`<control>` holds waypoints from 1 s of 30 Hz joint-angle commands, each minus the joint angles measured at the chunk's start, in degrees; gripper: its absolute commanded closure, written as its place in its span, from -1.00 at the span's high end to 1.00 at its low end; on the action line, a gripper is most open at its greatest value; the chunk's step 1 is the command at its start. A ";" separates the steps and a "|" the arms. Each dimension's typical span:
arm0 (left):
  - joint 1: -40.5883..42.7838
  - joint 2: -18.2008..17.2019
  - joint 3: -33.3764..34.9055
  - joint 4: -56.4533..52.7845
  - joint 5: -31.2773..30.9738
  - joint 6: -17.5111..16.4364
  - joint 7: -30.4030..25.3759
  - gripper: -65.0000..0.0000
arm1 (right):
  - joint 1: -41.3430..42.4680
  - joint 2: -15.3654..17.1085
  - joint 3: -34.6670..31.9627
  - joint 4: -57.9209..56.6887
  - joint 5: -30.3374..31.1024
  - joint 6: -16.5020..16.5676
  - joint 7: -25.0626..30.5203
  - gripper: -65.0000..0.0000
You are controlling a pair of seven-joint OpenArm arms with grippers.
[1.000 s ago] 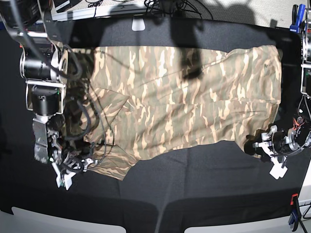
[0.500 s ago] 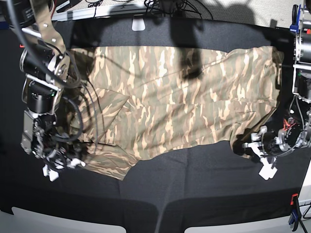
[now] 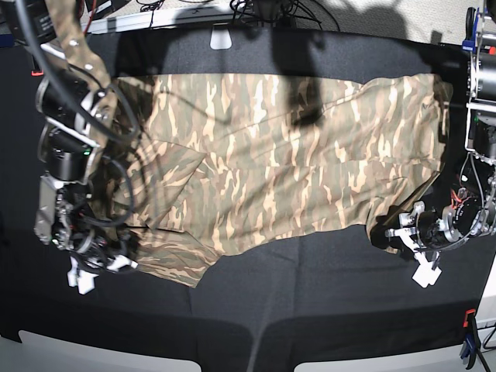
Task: Layout the t-shirt on the table in an organized manner, then fold the t-shirt properly
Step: 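Reach both grippers to the shirt's hem edge and grasp it, then lift the hem with both grippers and fold it over toward the collar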
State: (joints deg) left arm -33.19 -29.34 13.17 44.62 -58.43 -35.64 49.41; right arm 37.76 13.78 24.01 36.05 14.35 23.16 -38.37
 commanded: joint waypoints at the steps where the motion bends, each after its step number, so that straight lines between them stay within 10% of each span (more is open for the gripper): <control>1: -1.90 -0.70 -0.37 0.92 -0.55 -0.48 -1.07 -1.00 | 2.08 0.44 -0.02 0.90 0.94 0.96 1.38 -0.83; 5: -1.90 -0.70 -0.37 0.92 0.44 -0.48 -1.07 -1.00 | 2.08 0.24 -0.02 0.90 0.79 3.10 1.27 -1.00; 10: -1.90 -0.70 -0.37 0.92 0.46 -0.48 -1.07 -1.00 | 3.58 0.24 -0.02 1.25 0.90 16.55 0.02 -1.00; 30: -2.03 -1.03 -0.37 3.67 8.09 -1.27 -2.45 -1.00 | 5.73 1.44 -12.28 17.31 17.18 16.84 -19.58 -1.00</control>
State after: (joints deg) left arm -33.21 -29.43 13.17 47.22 -49.34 -36.27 48.03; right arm 41.41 14.74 11.60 52.29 30.13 39.27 -59.31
